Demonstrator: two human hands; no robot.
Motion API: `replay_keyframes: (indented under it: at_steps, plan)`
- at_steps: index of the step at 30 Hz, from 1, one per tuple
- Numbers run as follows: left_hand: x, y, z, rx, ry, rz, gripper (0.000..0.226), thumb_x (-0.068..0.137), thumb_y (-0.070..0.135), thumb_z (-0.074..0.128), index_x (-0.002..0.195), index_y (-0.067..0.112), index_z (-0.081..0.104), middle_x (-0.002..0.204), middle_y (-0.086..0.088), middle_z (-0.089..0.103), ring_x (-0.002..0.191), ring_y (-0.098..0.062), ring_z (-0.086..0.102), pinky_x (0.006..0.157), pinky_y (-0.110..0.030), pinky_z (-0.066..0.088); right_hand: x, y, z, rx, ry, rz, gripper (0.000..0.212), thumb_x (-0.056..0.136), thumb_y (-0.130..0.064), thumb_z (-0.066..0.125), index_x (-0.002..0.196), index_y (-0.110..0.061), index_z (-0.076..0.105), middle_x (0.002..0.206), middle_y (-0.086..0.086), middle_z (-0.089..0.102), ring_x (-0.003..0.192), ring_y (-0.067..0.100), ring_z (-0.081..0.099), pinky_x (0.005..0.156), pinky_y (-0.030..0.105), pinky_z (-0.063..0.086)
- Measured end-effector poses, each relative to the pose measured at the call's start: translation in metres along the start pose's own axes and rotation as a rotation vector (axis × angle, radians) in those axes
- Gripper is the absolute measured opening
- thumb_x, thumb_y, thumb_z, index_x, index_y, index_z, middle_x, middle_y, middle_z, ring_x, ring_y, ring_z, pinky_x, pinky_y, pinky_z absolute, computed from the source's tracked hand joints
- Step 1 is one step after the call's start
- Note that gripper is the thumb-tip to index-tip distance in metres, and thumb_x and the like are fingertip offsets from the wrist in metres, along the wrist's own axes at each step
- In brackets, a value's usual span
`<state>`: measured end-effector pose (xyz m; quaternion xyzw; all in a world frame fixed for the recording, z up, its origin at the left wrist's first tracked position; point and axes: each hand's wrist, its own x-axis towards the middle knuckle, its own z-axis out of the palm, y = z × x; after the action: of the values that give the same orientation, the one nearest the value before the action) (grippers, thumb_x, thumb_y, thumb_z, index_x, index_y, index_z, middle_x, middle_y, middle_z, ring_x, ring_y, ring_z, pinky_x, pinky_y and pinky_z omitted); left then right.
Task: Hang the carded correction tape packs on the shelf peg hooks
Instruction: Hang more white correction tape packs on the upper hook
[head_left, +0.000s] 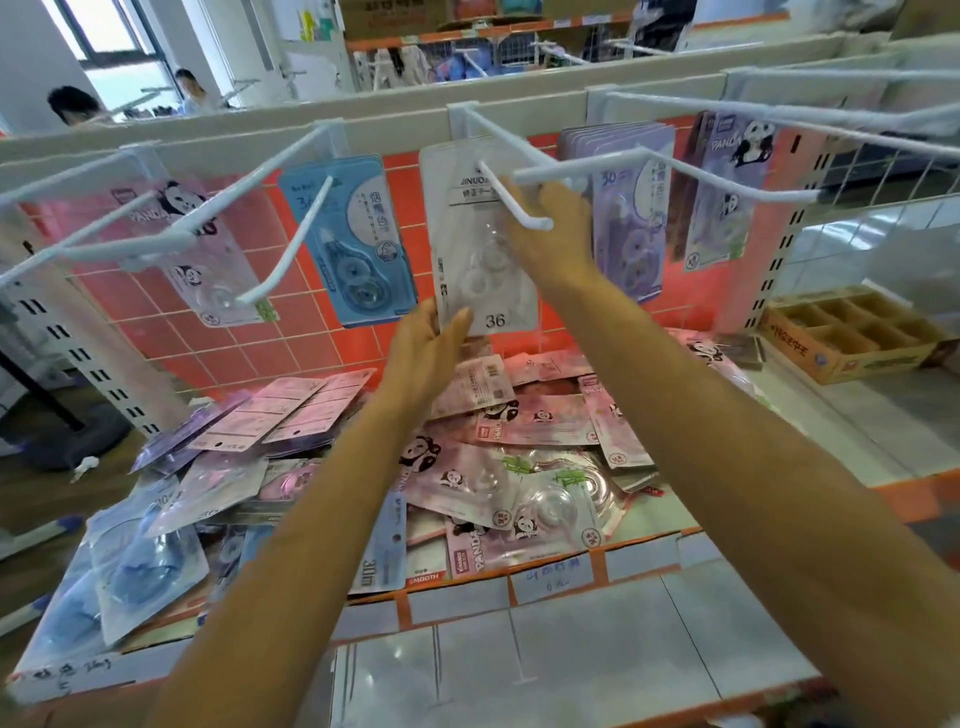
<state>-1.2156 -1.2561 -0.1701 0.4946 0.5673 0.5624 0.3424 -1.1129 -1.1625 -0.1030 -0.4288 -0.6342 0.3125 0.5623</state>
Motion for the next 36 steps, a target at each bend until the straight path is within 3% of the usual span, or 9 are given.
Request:
replay_keyframes:
  at_steps: [3, 6, 9, 13, 15, 18, 23, 30, 36]
  plan:
    - [0.017, 0.002, 0.006, -0.035, 0.061, -0.066, 0.007, 0.099, 0.017, 0.051, 0.099, 0.013, 0.056, 0.095, -0.004, 0.067, 0.075, -0.007, 0.069, 0.064, -0.018, 0.055, 0.016, 0.000, 0.004, -0.084, -0.030, 0.029, 0.025, 0.083, -0.040, 0.055, 0.084, -0.016, 0.048, 0.079, 0.005, 0.051, 0.076, 0.022, 0.053, 0.076, 0.044, 0.052]
    - [0.022, 0.000, 0.012, -0.058, 0.055, -0.073, 0.011, 0.100, 0.017, 0.050, 0.099, 0.010, 0.058, 0.091, -0.003, 0.066, 0.078, -0.012, 0.067, 0.062, -0.015, 0.053, 0.022, -0.002, 0.005, -0.080, -0.038, 0.056, 0.023, 0.083, -0.034, 0.057, 0.073, -0.020, 0.041, 0.073, 0.004, 0.047, 0.070, 0.022, 0.047, 0.071, 0.038, 0.048]
    - [0.018, -0.003, 0.019, -0.074, 0.099, -0.096, 0.016, 0.099, 0.017, 0.052, 0.099, 0.002, 0.057, 0.084, -0.007, 0.065, 0.072, -0.011, 0.066, 0.064, -0.020, 0.057, 0.010, -0.001, -0.002, -0.122, -0.041, 0.039, 0.029, 0.089, -0.031, 0.056, 0.102, -0.006, 0.055, 0.094, 0.017, 0.063, 0.086, 0.035, 0.060, 0.081, 0.049, 0.050]
    - [0.000, -0.014, 0.029, 0.101, 0.104, -0.162, 0.020, 0.097, 0.021, 0.054, 0.079, 0.015, 0.060, 0.085, -0.010, 0.068, 0.082, -0.022, 0.067, 0.085, -0.039, 0.057, -0.030, 0.017, -0.018, -0.136, -0.110, 0.024, 0.043, 0.096, -0.035, 0.050, 0.124, -0.002, 0.049, 0.116, 0.016, 0.062, 0.107, 0.034, 0.058, 0.082, 0.033, 0.043]
    - [-0.012, -0.021, 0.036, 0.162, 0.095, -0.200, 0.010, 0.095, 0.020, 0.055, 0.089, 0.015, 0.062, 0.092, -0.009, 0.067, 0.088, -0.025, 0.067, 0.088, -0.044, 0.055, -0.050, 0.036, -0.027, -0.166, -0.143, 0.059, 0.043, 0.097, -0.035, 0.049, 0.126, -0.004, 0.049, 0.113, 0.013, 0.064, 0.105, 0.030, 0.059, 0.076, 0.028, 0.037]
    - [-0.024, -0.031, 0.050, 0.362, 0.039, -0.155, 0.030, 0.093, 0.019, 0.057, 0.121, 0.008, 0.059, 0.102, -0.004, 0.067, 0.093, -0.021, 0.066, 0.088, -0.038, 0.054, -0.079, 0.073, -0.042, -0.352, -0.280, 0.055, 0.033, 0.095, -0.020, 0.054, 0.122, -0.001, 0.056, 0.116, 0.016, 0.064, 0.107, 0.032, 0.058, 0.078, 0.030, 0.037]
    - [-0.045, -0.045, 0.080, 0.509, -0.084, -0.070, 0.029, 0.093, 0.016, 0.058, 0.121, 0.008, 0.063, 0.114, -0.007, 0.068, 0.098, -0.017, 0.063, 0.090, -0.034, 0.052, -0.114, 0.133, -0.074, -0.634, -0.386, 0.062, 0.043, 0.084, -0.020, 0.061, 0.125, -0.008, 0.056, 0.120, 0.014, 0.060, 0.116, 0.033, 0.053, 0.096, 0.037, 0.042]
    - [-0.053, -0.060, 0.121, 0.620, -0.220, -0.139, 0.035, 0.095, 0.012, 0.050, 0.129, 0.007, 0.057, 0.125, -0.010, 0.063, 0.111, -0.022, 0.061, 0.098, -0.030, 0.046, -0.135, 0.160, -0.108, -0.993, -0.383, 0.128, 0.059, 0.083, -0.048, 0.061, 0.129, -0.015, 0.045, 0.135, 0.010, 0.047, 0.134, 0.032, 0.033, 0.111, 0.049, 0.023]
    - [-0.055, -0.065, 0.135, 0.621, -0.268, -0.269, 0.037, 0.094, 0.014, 0.043, 0.129, 0.010, 0.053, 0.112, -0.017, 0.069, 0.101, -0.031, 0.066, 0.093, -0.040, 0.050, -0.138, 0.156, -0.115, -0.923, -0.364, 0.129, 0.050, 0.086, -0.039, 0.058, 0.128, -0.014, 0.046, 0.130, 0.011, 0.049, 0.124, 0.032, 0.041, 0.095, 0.041, 0.038]
